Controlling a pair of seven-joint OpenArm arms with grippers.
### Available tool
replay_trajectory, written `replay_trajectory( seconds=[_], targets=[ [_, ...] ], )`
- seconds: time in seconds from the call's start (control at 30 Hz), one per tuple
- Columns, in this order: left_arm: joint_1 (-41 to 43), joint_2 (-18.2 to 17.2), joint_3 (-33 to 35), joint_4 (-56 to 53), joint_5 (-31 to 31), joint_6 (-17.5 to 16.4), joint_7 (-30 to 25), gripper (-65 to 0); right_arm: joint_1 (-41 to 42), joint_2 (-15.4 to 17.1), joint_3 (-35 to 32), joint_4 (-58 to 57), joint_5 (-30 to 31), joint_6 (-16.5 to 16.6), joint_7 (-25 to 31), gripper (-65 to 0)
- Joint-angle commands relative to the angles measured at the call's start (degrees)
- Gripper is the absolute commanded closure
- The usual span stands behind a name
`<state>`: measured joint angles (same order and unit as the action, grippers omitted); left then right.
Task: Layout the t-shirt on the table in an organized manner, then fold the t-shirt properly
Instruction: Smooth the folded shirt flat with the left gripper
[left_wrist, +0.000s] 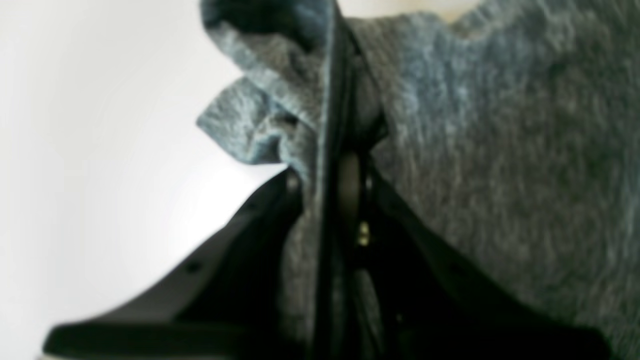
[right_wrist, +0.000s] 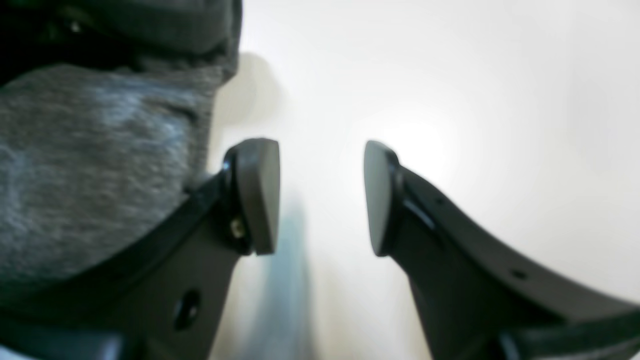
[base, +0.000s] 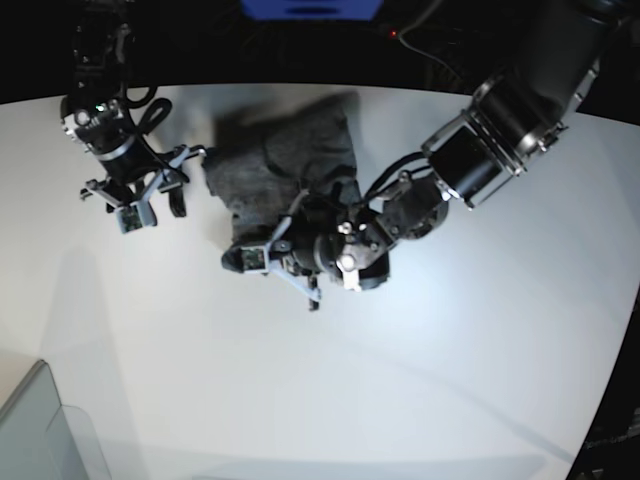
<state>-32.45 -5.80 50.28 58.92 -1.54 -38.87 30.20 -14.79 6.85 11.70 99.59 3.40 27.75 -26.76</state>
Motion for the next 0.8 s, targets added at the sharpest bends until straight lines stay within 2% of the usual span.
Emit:
replay_trajectory(
  seconds=[0.0, 0.13, 0.27, 0.4, 0.5, 0.67, 0.77],
  targets=[
    [-1.4, 1.6, -0.3, -0.3, 3.2, -0.9, 0.2, -0.5, 0.5, 0.4, 0.6, 0.1, 0.4, 0.2, 1.0, -27.7],
    [-1.4, 5.1, -0.3, -0.6, 11.3, -1.1, 0.2, -0.6, 1.6, 0.4, 2.6, -2.1, 0.6, 0.2, 1.0, -27.6],
    [-1.4, 7.1, -0.1, -0.5, 14.1, -1.1, 0.2, -0.6, 1.6, 0.4, 2.9, -2.7, 0.6, 0.2, 1.0, -27.6],
    [-1.4, 7.1, 0.0, -0.3, 14.4, -1.1, 0.2, -2.9, 1.6, 0.3, 2.9, -2.6, 0.6, 0.2, 1.0, -27.5],
    [-1.5, 7.1, -0.3, -0.2, 14.4, -1.1, 0.2, -15.3, 1.5, 0.3, 2.9, -2.6, 0.7, 0.2, 1.0, -27.5],
    [-2.2, 6.6, -0.5, 0.2, 14.8, -1.1, 0.3, -46.8, 1.5, -0.3, 2.9, -2.6, 0.7, 0.2, 1.0, -27.4],
    [-3.0, 5.8, -2.2, 2.1, 18.5, -1.1, 0.3, -58.7, 1.5, -0.3, 2.9, -2.5, 0.7, 0.2, 1.0, -27.4]
  ],
)
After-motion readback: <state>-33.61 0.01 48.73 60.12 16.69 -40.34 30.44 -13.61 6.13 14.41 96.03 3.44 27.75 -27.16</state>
